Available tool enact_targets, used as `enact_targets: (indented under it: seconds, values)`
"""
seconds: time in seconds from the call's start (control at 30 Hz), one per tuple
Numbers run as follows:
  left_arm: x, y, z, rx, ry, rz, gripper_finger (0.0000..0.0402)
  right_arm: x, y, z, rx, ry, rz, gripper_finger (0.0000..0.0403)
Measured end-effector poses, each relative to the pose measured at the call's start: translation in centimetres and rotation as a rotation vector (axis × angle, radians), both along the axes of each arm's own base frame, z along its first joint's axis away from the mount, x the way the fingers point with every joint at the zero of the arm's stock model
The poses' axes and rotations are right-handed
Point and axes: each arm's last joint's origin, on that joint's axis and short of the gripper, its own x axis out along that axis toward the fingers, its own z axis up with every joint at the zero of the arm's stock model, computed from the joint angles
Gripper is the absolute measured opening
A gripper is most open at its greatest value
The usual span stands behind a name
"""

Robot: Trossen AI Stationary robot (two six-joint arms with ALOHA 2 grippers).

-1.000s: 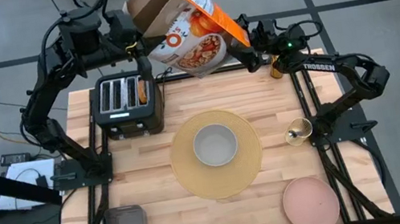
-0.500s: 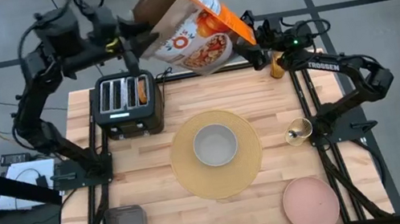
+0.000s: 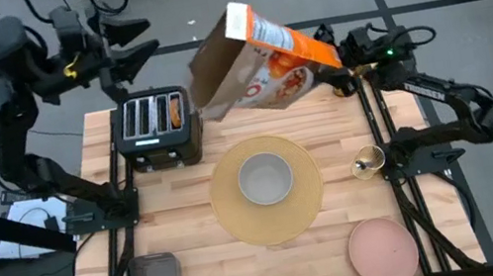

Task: Arrange a breakfast setting
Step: Pour the cereal into the gray bowl

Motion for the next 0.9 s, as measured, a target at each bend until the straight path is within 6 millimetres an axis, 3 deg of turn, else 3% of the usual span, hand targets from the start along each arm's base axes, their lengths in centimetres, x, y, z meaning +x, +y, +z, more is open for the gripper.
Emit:
enact_targets:
  seconds: [0.2,0.57,0.9]
  values:
    - [-0.1,0.0,0.0,-0.017,-0.002,-0.002,0.0243,-2.8,1.5,-0.8,0.052,0.088,0.007,0.0299]
    - [2.0,0.9,-0.9,-0.020,0.055,0.005,0.0243,-6.1,4.3,-0.9,0.108,0.245,0.007,0.0298]
    - [2.9,1.2,-1.4,-0.042,0.088,0.004,0.0243,-7.7,6.1,-3.2,0.169,0.369,0.006,0.0298]
